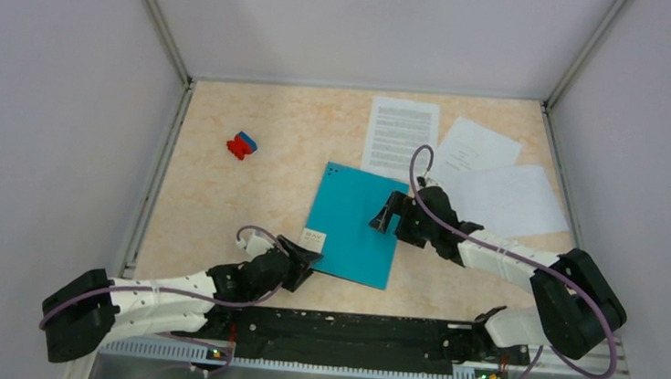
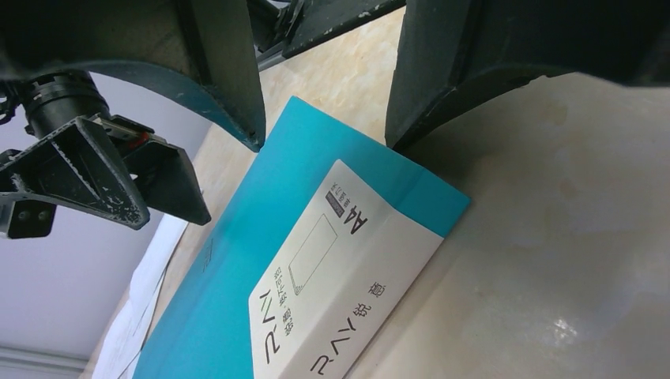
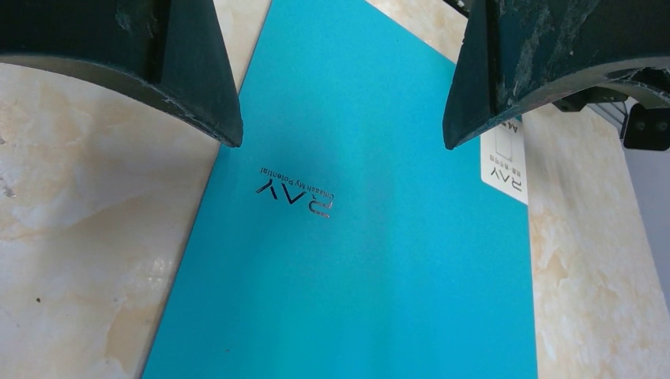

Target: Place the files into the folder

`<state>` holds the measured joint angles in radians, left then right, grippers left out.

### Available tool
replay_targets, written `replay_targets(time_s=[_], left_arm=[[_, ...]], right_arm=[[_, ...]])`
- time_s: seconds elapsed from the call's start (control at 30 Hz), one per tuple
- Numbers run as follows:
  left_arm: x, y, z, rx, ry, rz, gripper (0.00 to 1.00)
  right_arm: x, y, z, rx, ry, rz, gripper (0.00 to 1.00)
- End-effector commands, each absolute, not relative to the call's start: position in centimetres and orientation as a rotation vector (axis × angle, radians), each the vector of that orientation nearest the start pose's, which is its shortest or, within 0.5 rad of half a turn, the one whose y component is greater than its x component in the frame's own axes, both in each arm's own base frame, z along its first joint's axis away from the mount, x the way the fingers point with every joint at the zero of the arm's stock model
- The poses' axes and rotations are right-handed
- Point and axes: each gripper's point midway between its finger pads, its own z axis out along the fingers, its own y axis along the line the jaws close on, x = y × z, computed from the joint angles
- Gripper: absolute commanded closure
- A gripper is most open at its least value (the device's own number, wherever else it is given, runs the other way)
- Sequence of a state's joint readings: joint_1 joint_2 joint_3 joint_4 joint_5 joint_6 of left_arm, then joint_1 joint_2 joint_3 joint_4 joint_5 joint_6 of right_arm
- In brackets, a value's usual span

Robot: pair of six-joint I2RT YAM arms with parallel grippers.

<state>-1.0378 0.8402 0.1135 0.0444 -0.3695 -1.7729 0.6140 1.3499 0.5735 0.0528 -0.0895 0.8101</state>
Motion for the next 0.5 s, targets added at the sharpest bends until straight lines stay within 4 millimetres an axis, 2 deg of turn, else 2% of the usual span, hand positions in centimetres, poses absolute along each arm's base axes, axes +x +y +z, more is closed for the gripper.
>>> replay_targets(time_s=[0.0, 0.3, 0.47], left_arm=[[16.5, -22.5, 5.4, -1.087, 2.11, -1.171, 0.38], [16.2, -22.6, 6.4, -1.074, 2.118, -1.191, 0.37], [16.4, -21.8, 5.6, -1.12, 2.084, -1.186, 0.35]], right_arm=[[25.3, 24.5, 5.9, 0.187, 2.407, 0.84, 0.05], [24.8, 24.4, 5.4, 0.191, 2.414, 0.835, 0.05], [24.6, 24.6, 5.4, 0.19, 2.41, 0.839, 0.05]])
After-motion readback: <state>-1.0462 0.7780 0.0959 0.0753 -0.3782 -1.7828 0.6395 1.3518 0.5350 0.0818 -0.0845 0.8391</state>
